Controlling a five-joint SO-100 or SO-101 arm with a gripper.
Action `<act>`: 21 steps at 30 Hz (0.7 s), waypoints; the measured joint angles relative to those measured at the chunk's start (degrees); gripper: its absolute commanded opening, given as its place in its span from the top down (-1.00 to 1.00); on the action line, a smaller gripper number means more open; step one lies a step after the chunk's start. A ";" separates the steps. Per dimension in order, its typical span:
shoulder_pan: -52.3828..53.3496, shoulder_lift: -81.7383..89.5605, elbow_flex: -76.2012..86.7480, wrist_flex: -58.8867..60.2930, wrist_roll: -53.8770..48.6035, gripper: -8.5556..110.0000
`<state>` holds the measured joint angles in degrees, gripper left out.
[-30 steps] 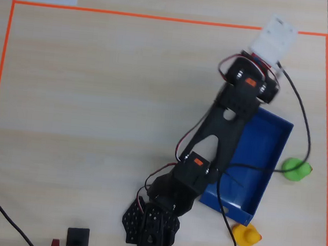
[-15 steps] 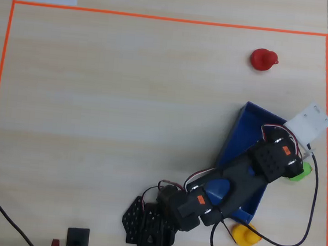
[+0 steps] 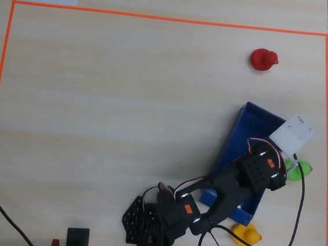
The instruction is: Grasp blue duck and put it into box.
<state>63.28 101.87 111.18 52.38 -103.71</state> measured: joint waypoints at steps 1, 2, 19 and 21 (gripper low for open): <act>0.09 0.53 0.09 -0.70 0.00 0.28; 0.18 1.14 0.09 -1.05 0.00 0.27; -40.52 26.37 18.19 -16.52 15.82 0.85; -49.04 33.57 25.93 -13.89 14.85 0.83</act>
<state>14.24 135.44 137.11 38.50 -88.86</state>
